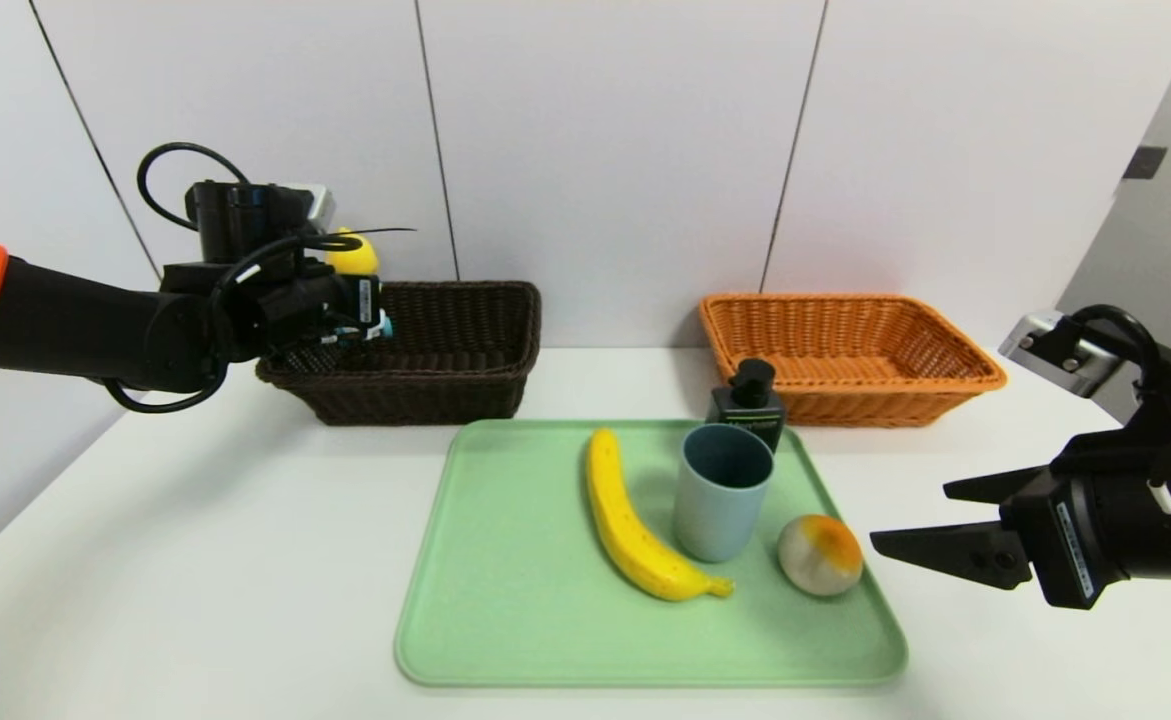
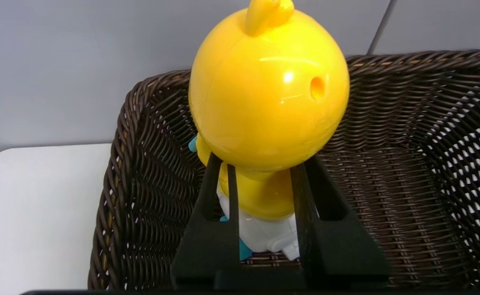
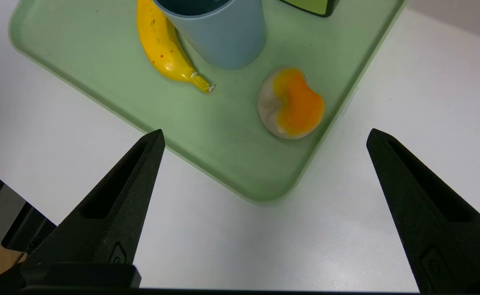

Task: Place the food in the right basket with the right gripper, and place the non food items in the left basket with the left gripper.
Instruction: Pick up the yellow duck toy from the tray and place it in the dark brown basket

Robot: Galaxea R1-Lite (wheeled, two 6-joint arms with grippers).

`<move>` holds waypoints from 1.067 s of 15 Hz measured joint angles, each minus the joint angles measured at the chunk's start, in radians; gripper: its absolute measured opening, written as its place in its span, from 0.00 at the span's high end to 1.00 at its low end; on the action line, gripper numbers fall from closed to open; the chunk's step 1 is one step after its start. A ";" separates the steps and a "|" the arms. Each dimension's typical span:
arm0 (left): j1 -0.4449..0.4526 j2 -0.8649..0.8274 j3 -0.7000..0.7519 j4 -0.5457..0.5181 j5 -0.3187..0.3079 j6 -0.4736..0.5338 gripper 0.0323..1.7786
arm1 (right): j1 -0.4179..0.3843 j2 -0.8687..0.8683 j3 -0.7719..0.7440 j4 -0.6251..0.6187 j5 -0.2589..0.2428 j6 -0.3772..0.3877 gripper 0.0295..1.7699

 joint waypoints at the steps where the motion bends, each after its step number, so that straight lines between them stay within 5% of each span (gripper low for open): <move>1: 0.001 0.012 -0.001 0.000 0.000 -0.004 0.79 | -0.002 0.000 0.000 0.000 0.000 0.000 0.04; 11: 0.007 0.064 0.001 0.000 0.001 -0.020 0.79 | -0.006 0.000 0.001 0.003 0.000 0.000 0.04; 16: 0.008 0.073 0.003 -0.002 0.004 -0.036 0.44 | -0.006 -0.003 0.001 0.005 0.000 0.000 0.04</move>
